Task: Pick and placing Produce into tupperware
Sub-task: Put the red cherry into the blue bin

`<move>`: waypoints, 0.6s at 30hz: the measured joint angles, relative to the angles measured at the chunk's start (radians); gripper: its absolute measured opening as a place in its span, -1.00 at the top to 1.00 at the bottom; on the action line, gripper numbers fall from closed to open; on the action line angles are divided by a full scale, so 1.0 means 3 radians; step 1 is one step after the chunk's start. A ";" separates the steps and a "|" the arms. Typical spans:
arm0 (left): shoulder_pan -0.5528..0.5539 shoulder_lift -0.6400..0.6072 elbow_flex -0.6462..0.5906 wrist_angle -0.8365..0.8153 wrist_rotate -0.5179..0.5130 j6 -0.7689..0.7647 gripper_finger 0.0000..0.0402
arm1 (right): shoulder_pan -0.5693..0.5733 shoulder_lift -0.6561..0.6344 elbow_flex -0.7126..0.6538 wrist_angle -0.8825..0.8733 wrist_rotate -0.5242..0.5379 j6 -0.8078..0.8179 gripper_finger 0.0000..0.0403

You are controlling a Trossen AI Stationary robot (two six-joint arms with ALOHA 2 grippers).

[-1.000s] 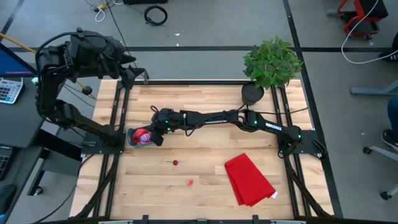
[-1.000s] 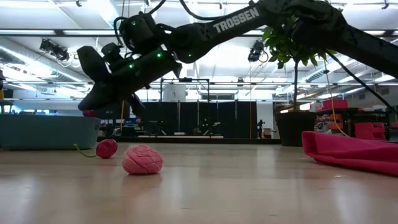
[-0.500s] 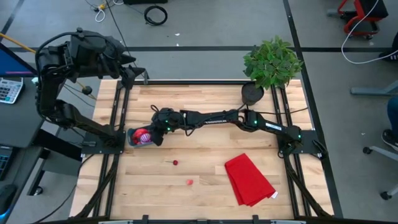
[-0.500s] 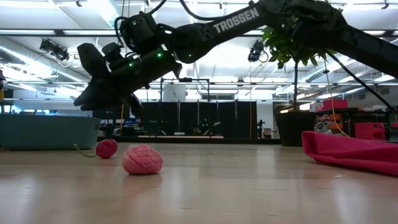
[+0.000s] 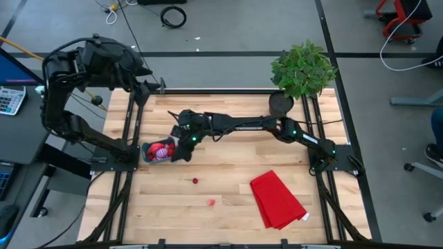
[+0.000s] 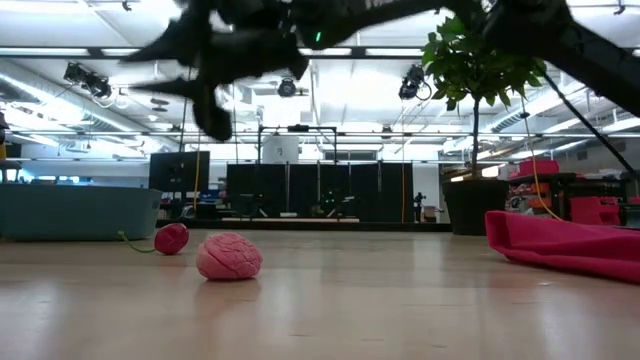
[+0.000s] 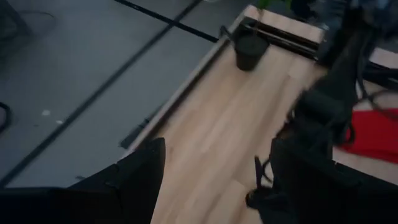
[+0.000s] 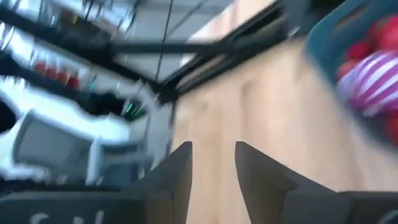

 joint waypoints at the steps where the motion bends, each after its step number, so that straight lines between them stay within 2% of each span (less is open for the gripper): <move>1: -0.0001 0.0000 -0.0044 -0.0004 0.0077 0.0002 -0.47 | 0.0013 -0.0076 0.0000 -0.0171 -0.0078 -0.0064 0.36; 4: -0.0043 -0.0001 -0.0281 -0.0008 0.0322 -0.0019 -0.47 | 0.0060 -0.0345 0.0000 -0.0955 -0.0163 -0.0401 0.36; 8: -0.0113 0.0003 -0.0730 -0.0010 0.0374 -0.0283 -0.47 | 0.0128 -0.0730 0.0001 -0.2069 -0.0120 -0.0928 0.36; 13: -0.0196 0.0003 -0.1433 -0.0008 0.0362 -0.0500 -0.47 | 0.0274 -0.1211 0.0001 -0.3014 0.0383 -0.1406 0.36; 18: -0.0359 0.0003 -0.2274 0.0041 0.0380 -0.0790 -0.47 | 0.0451 -0.1642 -0.0001 -0.3286 0.0971 -0.1551 0.36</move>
